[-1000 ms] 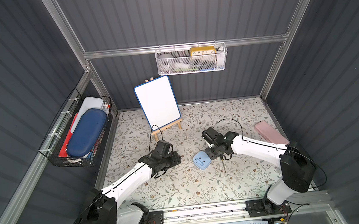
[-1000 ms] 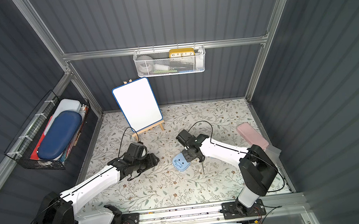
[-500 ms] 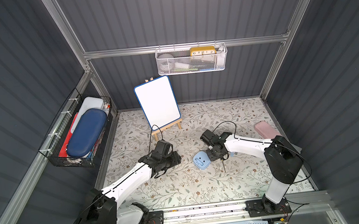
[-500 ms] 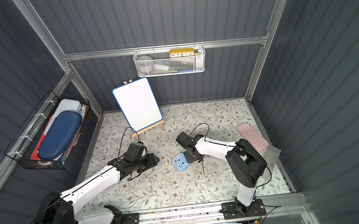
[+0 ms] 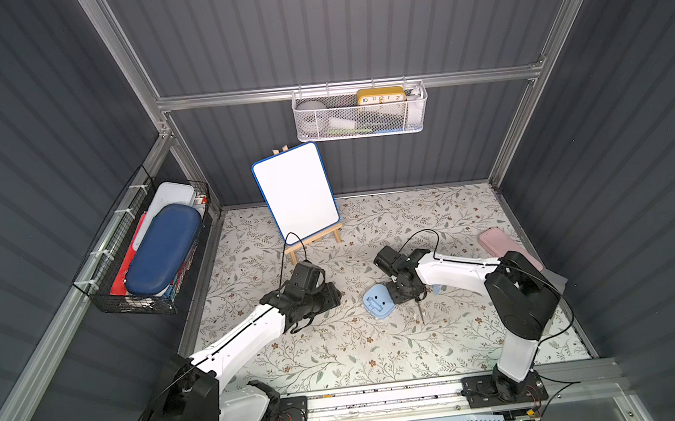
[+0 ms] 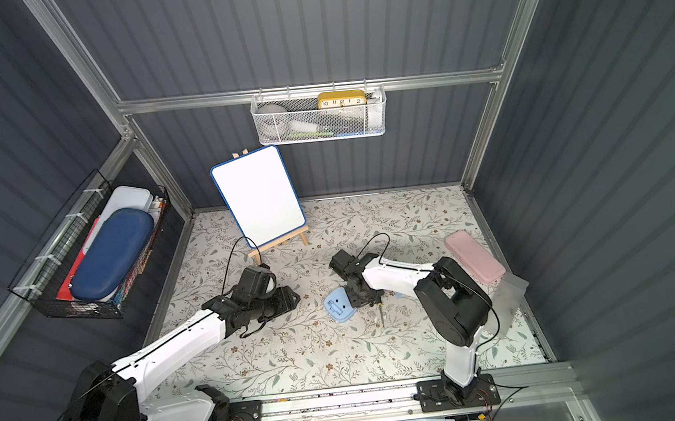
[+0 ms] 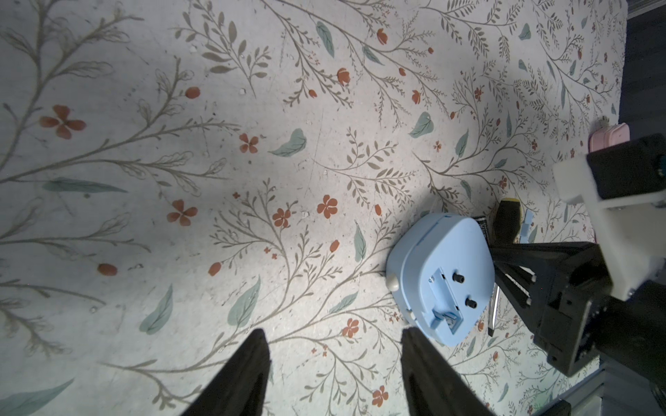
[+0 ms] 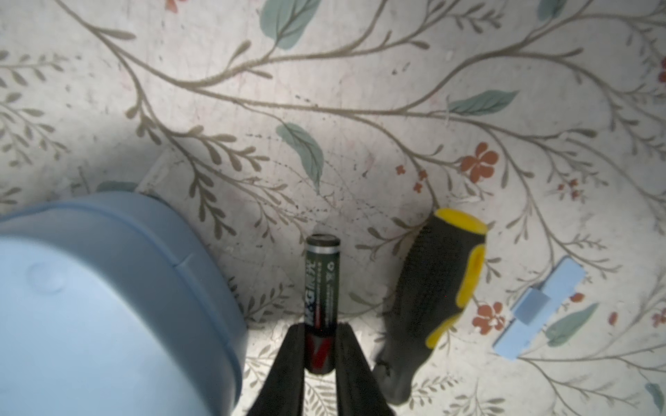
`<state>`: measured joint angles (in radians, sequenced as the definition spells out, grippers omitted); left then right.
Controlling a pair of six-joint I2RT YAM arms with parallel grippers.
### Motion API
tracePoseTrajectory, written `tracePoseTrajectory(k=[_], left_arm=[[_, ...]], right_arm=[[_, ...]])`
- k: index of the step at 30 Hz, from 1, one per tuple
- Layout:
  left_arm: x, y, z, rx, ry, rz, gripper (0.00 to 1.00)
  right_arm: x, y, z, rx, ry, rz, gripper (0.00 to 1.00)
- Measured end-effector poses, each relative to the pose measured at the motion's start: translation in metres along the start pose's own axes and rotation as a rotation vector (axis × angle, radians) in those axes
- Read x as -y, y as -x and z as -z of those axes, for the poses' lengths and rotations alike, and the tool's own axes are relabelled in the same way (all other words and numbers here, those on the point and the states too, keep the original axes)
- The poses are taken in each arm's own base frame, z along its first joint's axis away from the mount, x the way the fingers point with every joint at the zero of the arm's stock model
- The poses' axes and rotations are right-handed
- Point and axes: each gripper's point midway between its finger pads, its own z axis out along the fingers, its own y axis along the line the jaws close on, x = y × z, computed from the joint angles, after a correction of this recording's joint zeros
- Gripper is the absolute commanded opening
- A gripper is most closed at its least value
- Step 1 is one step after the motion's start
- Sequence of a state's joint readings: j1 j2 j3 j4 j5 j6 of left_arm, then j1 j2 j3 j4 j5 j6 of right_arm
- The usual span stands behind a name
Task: Remove the battery from the alarm
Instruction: Remove the battery from the alarm, then pick up the cover from the center of the board.
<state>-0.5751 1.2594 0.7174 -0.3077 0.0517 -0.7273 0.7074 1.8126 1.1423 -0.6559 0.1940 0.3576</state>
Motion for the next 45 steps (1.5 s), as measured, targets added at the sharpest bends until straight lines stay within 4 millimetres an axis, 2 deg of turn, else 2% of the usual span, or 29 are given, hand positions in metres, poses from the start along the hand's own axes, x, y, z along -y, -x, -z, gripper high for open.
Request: tracePoseTrajectory(k=[4, 15, 19, 25, 28, 31, 38, 41, 45], left_arm=[[0.0, 0.0, 0.0, 0.0, 0.0, 0.0, 0.62], [0.0, 0.0, 0.0, 0.0, 0.0, 0.0, 0.63], [0.0, 0.0, 0.0, 0.0, 0.0, 0.0, 0.63], [0.0, 0.0, 0.0, -0.001, -0.001, 0.0, 0.63], [0.0, -0.001, -0.001, -0.005, -0.002, 0.0, 0.63], [0.001, 0.0, -0.002, -0.005, -0.006, 0.0, 0.63], [0.003, 0.002, -0.004, 0.0, -0.011, -0.009, 0.63], [0.004, 0.004, -0.006, -0.002, -0.009, -0.017, 0.64], [0.007, 0.008, -0.008, 0.001, -0.011, -0.032, 0.64]], right_arm=[[-0.001, -0.004, -0.003, -0.021, 0.005, 0.0, 0.25], [0.0, -0.008, -0.002, -0.034, 0.004, -0.001, 0.26], [0.001, -0.005, 0.009, -0.011, 0.014, -0.008, 0.27], [0.003, 0.01, 0.038, 0.069, 0.036, -0.031, 0.28], [0.013, 0.017, 0.047, 0.105, 0.011, -0.054, 0.28], [0.033, 0.02, 0.047, 0.112, -0.026, -0.114, 0.27], [0.102, 0.009, 0.03, 0.067, -0.084, -0.347, 0.26], [0.112, 0.004, 0.02, 0.031, -0.075, -0.397, 0.26], [0.111, 0.001, 0.008, -0.007, -0.041, -0.422, 0.26]])
